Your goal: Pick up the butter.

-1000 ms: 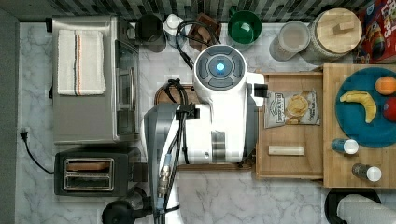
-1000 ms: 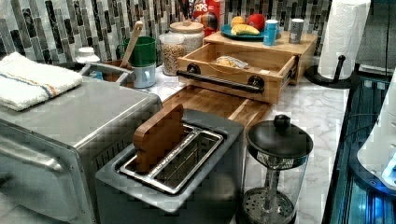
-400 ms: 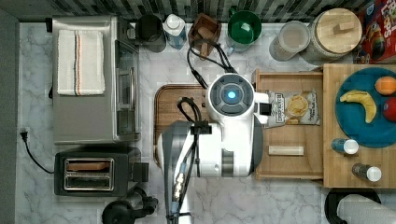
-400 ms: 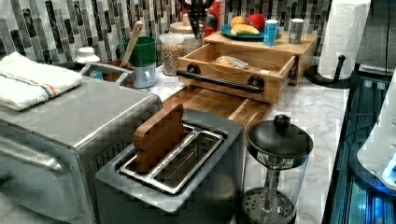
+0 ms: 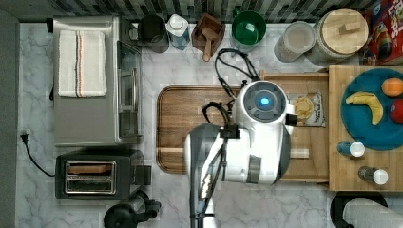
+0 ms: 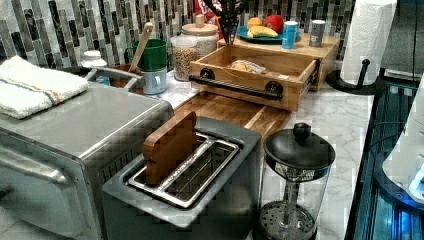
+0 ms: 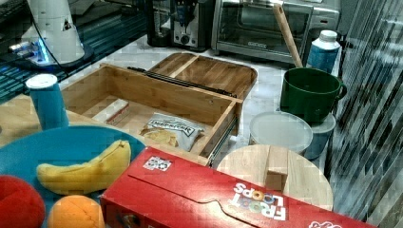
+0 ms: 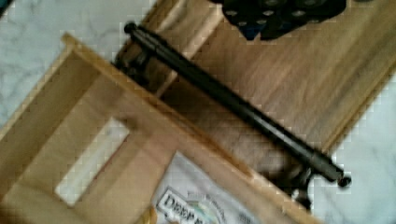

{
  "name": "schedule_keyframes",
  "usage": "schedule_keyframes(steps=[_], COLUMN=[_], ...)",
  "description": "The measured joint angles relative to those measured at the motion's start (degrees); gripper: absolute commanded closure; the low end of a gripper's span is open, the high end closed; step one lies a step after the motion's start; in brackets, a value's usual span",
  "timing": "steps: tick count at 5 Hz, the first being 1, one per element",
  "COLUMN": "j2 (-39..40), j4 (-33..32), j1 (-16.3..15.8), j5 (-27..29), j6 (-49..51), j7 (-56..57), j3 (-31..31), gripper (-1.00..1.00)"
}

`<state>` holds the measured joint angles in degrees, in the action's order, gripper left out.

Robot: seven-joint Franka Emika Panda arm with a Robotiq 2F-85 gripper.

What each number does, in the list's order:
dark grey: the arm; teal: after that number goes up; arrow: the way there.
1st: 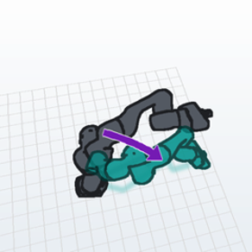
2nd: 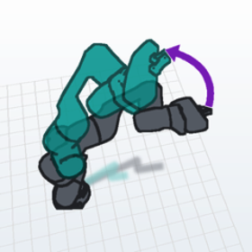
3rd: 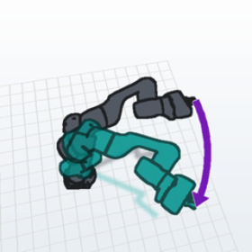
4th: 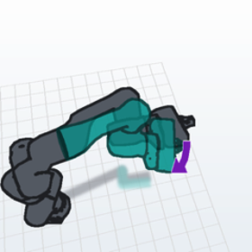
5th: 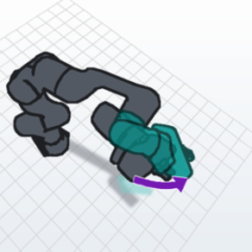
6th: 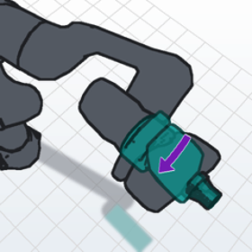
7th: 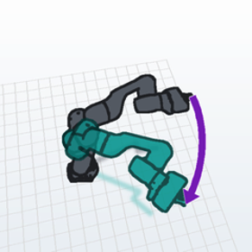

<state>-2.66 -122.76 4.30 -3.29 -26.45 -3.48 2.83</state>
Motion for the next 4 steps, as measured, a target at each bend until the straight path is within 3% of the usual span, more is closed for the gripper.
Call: schedule_keyframes(steps=[1, 2, 4], j2=[-0.2, -0.1, 0.7], j4=[0.0, 0.0, 1.0], j1=[2.4, 4.5, 6.6], j5=[-0.1, 0.0, 0.0], j6=[-1.0, -0.9, 0.7], j7=[0.0, 0.0, 5.1], j3=[0.4, 0.8, 2.8], gripper=[1.00, -1.00, -1.00])
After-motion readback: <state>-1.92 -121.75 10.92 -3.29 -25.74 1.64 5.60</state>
